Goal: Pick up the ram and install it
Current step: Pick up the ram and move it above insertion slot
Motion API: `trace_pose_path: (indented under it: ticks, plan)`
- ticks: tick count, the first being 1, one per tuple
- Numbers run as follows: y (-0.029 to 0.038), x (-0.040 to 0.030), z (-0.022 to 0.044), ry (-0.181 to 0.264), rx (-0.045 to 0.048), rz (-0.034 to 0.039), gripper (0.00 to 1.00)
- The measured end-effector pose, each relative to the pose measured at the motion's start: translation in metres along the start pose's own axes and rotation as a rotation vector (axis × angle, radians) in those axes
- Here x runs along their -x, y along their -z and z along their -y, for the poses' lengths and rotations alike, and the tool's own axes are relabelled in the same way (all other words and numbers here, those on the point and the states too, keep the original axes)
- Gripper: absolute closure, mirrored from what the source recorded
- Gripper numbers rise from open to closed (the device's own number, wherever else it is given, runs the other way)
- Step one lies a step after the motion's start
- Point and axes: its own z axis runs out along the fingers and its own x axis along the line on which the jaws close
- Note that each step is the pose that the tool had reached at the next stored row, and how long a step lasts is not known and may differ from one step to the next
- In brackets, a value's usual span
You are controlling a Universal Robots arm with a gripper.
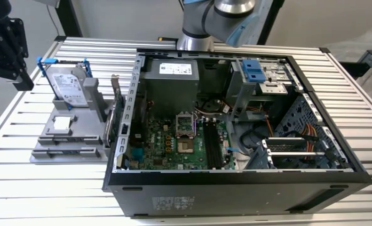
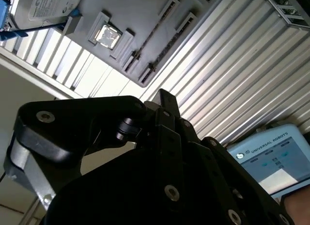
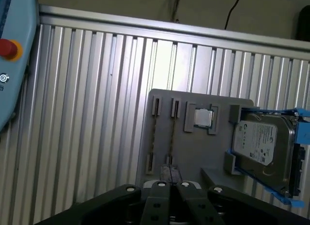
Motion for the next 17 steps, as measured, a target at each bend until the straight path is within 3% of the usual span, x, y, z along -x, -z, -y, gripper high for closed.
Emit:
trace_pose_path:
  ticks: [17]
  plan:
    - [0.0000, -0.0001, 0.0000, -0.036, -0.0011, 0.0014, 1.00]
